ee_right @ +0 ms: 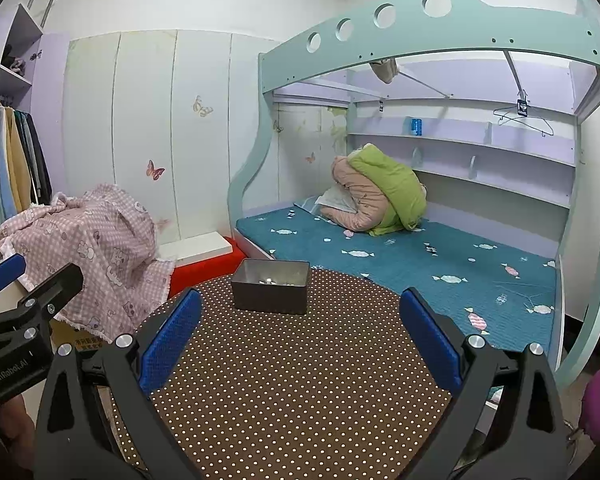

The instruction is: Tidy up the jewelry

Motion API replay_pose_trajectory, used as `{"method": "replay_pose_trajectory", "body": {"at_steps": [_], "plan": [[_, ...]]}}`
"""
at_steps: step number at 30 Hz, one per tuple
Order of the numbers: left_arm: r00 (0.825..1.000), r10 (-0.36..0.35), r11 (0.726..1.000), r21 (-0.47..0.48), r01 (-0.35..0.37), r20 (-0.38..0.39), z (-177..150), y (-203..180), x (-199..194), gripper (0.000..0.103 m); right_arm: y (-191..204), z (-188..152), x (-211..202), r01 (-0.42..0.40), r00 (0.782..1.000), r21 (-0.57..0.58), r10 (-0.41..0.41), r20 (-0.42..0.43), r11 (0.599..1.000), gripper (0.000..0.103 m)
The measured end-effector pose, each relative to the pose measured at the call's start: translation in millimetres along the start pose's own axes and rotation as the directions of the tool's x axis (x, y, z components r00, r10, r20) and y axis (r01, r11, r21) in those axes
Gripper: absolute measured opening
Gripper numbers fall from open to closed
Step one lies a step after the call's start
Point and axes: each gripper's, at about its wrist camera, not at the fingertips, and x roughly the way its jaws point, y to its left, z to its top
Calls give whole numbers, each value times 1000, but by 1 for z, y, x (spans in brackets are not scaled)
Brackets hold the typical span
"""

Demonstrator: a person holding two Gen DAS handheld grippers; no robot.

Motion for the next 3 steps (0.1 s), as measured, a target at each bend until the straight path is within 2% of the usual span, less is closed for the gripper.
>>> {"method": "replay_pose_trajectory", "body": {"at_steps": [3], "plan": [[1000,-27,1000,-16,27,-3,0,3,1,98,1,0,0,0,1000,1,0,1,1000,95]]}}
